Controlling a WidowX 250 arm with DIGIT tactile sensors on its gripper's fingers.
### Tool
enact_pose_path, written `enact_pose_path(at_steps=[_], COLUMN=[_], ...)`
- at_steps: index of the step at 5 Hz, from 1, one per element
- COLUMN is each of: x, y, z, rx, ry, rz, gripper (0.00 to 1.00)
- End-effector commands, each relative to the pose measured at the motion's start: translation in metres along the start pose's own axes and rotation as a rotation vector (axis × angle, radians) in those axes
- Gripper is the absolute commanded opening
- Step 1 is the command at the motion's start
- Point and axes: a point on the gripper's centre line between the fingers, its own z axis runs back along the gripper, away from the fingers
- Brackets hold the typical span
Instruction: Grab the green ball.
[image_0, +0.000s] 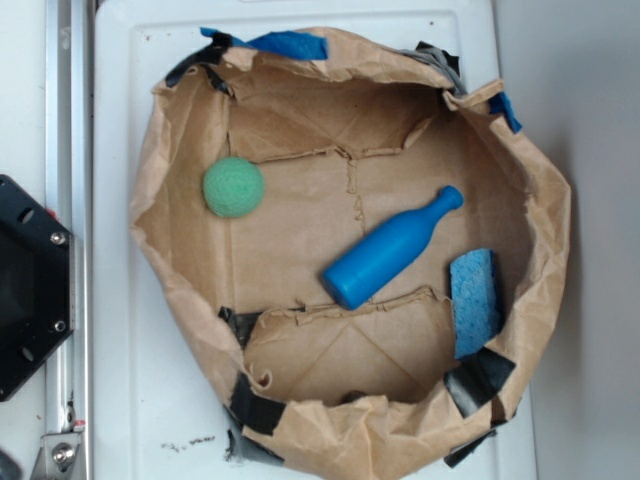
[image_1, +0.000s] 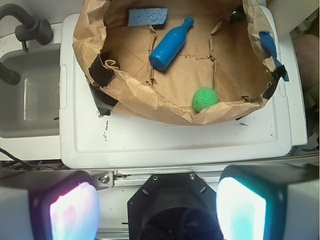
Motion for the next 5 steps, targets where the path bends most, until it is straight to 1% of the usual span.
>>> enact_pose_path(at_steps=[1, 2, 3, 4, 5], x=[0.0, 0.044, 0.076, 0.093, 0.103], y=[0.0, 0.007, 0.016, 0.021, 0.031], z=[0.0, -0.005, -0.014, -0.026, -0.055], rx=[0.0, 0.02, 0.036, 0.019, -0.032], ry=[0.0, -0.032, -0.059, -0.092, -0.103], rz=[0.0, 0.038, 0.014, -0.149, -0.394], gripper=[1.0, 1.0, 1.0, 1.0, 1.0])
